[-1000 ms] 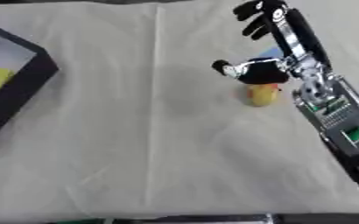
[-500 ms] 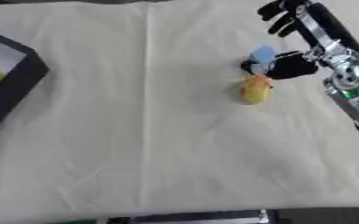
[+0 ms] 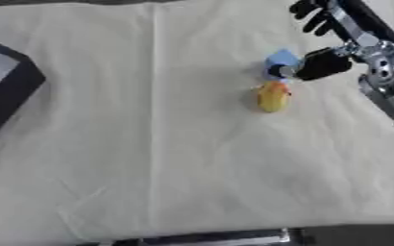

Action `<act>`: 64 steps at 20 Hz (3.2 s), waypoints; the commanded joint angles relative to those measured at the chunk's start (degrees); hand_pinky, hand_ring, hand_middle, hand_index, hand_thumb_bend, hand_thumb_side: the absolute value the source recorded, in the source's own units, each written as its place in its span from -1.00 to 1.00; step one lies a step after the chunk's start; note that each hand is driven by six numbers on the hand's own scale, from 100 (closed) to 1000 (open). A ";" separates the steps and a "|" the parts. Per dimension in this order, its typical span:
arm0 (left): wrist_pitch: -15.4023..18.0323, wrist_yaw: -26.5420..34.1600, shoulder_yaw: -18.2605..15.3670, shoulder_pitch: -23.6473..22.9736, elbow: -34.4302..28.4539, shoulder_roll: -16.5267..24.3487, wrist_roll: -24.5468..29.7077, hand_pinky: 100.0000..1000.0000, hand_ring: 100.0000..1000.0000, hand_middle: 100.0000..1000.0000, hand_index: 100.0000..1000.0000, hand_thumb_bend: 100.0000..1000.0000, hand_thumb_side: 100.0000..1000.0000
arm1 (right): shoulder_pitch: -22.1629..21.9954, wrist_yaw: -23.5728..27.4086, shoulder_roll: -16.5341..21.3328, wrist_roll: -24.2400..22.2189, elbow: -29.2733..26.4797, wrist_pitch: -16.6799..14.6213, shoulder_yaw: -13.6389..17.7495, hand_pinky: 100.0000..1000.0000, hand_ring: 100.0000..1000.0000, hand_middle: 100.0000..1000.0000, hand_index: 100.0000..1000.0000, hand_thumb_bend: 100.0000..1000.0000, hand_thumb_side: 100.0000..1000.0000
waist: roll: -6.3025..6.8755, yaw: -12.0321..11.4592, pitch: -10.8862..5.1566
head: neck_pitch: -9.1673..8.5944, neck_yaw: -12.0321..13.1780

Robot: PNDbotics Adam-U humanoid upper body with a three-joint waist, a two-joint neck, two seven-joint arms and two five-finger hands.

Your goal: Pick up the objects with one hand, pass them to the other hand, and then place them into the box on the other side of the table.

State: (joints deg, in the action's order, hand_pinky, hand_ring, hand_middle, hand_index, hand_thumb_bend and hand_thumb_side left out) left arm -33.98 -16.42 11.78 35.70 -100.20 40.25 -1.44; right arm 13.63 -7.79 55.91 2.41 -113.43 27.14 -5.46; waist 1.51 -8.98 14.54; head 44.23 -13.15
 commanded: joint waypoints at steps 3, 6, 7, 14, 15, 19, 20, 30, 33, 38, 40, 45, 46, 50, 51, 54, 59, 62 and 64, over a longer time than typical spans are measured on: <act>0.01 -0.79 -0.17 0.78 -0.43 1.66 0.73 0.58 0.35 0.14 0.40 -0.77 -0.18 | 1.05 1.18 2.86 -0.95 -1.17 4.65 -0.43 0.30 0.31 0.38 0.55 0.47 -0.86 | -0.89 -0.33 -1.22 | -0.11 -0.65; -0.05 -1.13 -0.09 0.88 -0.36 1.59 1.03 0.58 0.35 0.13 0.40 -0.76 -0.18 | 1.40 2.16 3.09 -1.93 -1.17 6.72 -0.74 0.31 0.33 0.38 0.56 0.52 -0.81 | -0.97 -0.45 -1.18 | -0.11 -0.79; -0.09 -1.22 -0.06 0.88 -0.31 1.58 1.12 0.58 0.35 0.13 0.40 -0.76 -0.18 | 1.49 2.48 3.13 -2.31 -1.16 7.41 -0.86 0.31 0.33 0.38 0.56 0.52 -0.81 | -1.02 -0.47 -1.17 | -0.11 -0.85; -0.30 -1.87 0.30 0.88 -0.11 1.44 1.70 0.57 0.35 0.14 0.40 -0.74 -0.17 | 2.67 2.90 2.97 -2.87 0.62 11.29 -1.69 0.32 0.34 0.37 0.51 0.44 -0.88 | -1.10 -0.66 -1.10 | -0.11 -1.35; -0.33 -1.99 0.38 0.89 -0.09 1.45 1.80 0.57 0.35 0.14 0.40 -0.74 -0.17 | 2.94 2.88 2.98 -2.75 1.10 11.75 -1.81 0.32 0.35 0.37 0.51 0.43 -0.88 | -1.10 -0.70 -1.08 | -0.11 -1.45; -0.35 -2.41 0.65 0.92 -0.01 1.38 2.20 0.57 0.35 0.14 0.40 -0.73 -0.16 | 4.19 2.19 3.00 -1.94 3.38 13.80 -2.20 0.34 0.36 0.38 0.52 0.38 -0.88 | -1.19 -0.82 -1.01 | -0.11 -1.75; -0.35 -2.51 0.72 0.93 0.00 1.37 2.30 0.57 0.35 0.14 0.40 -0.72 -0.15 | 4.55 1.85 2.98 -1.74 4.01 14.38 -2.34 0.35 0.36 0.38 0.52 0.36 -0.87 | -1.22 -0.86 -0.99 | -0.11 -1.80; -0.49 -3.23 0.94 1.24 0.15 1.07 2.82 0.56 0.35 0.14 0.40 -0.70 -0.13 | 7.44 1.35 1.92 -2.40 9.76 19.07 -4.03 0.36 0.40 0.38 0.52 0.28 -0.64 | -1.61 -1.45 -0.60 | -0.11 -2.26; -0.55 -3.37 1.00 1.23 0.22 1.02 2.91 0.56 0.35 0.14 0.40 -0.70 -0.13 | 7.94 2.20 1.58 -2.92 10.69 19.61 -4.26 0.36 0.40 0.37 0.51 0.29 -0.63 | -1.69 -1.57 -0.52 | -0.11 -2.32; -0.61 -3.69 1.10 1.17 0.36 1.07 3.08 0.56 0.35 0.14 0.40 -0.68 -0.13 | 8.45 4.13 1.27 -3.27 11.51 20.08 -4.32 0.34 0.39 0.36 0.50 0.30 -0.62 | -1.80 -1.63 -0.43 | -0.11 -2.21; -0.64 -3.81 1.11 1.16 0.43 1.07 3.15 0.56 0.35 0.14 0.40 -0.68 -0.13 | 8.49 4.93 1.27 -3.29 11.54 20.12 -4.35 0.34 0.39 0.36 0.50 0.30 -0.62 | -1.84 -1.63 -0.41 | -0.11 -2.15; -0.55 -4.08 1.30 1.16 0.59 1.02 3.41 0.56 0.35 0.14 0.40 -0.69 -0.13 | 8.60 6.60 0.86 -3.22 12.01 20.48 -4.75 0.34 0.39 0.34 0.49 0.30 -0.60 | -1.86 -1.75 -0.31 | -0.11 -2.13; -0.51 -4.14 1.33 1.15 0.61 1.00 3.45 0.56 0.35 0.14 0.40 -0.69 -0.13 | 8.61 6.68 0.77 -3.18 12.18 20.57 -4.90 0.34 0.39 0.34 0.49 0.30 -0.60 | -1.87 -1.79 -0.27 | -0.11 -2.16; -0.40 -4.28 1.41 1.20 0.60 0.93 3.62 0.56 0.35 0.14 0.40 -0.70 -0.13 | 8.67 6.07 0.53 -3.37 13.17 20.91 -5.51 0.36 0.41 0.36 0.50 0.31 -0.58 | -1.91 -1.97 -0.10 | -0.11 -2.25; -0.38 -4.30 1.42 1.22 0.58 0.92 3.64 0.56 0.35 0.14 0.40 -0.70 -0.13 | 8.70 5.85 0.48 -3.53 13.40 20.94 -5.63 0.37 0.42 0.36 0.51 0.31 -0.58 | -1.92 -2.02 -0.06 | -0.11 -2.26; -0.32 -4.36 1.49 1.35 0.49 0.82 3.72 0.56 0.35 0.14 0.40 -0.70 -0.13 | 8.81 5.13 0.31 -4.08 13.90 21.00 -5.98 0.38 0.42 0.36 0.51 0.31 -0.58 | -1.94 -2.22 0.04 | -0.11 -2.35; -0.25 -4.52 1.64 1.44 0.41 0.73 3.91 0.56 0.35 0.14 0.40 -0.70 -0.14 | 8.87 3.71 0.02 -4.96 14.75 21.08 -6.47 0.40 0.44 0.37 0.53 0.30 -0.57 | -1.94 -2.53 0.19 | -0.11 -2.44; -0.23 -4.63 1.69 1.46 0.37 0.76 3.98 0.56 0.35 0.14 0.40 -0.70 -0.14 | 7.91 3.03 0.17 -5.23 14.70 20.96 -6.31 0.41 0.45 0.37 0.53 0.30 -0.57 | -1.93 -2.68 0.31 | -0.11 -2.44; -0.21 -4.69 1.76 1.45 0.35 0.78 4.05 0.56 0.35 0.14 0.40 -0.70 -0.14 | 7.18 2.81 0.32 -5.33 14.38 20.97 -6.15 0.42 0.46 0.37 0.53 0.30 -0.56 | -1.93 -2.79 0.38 | -0.11 -2.45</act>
State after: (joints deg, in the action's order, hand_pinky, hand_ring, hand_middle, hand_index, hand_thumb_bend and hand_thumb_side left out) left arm -34.28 -20.77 13.98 36.22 -99.13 39.75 2.47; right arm 20.43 -4.45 54.65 -2.77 -98.49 48.17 -12.41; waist 0.35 -11.74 14.95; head 44.24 -15.44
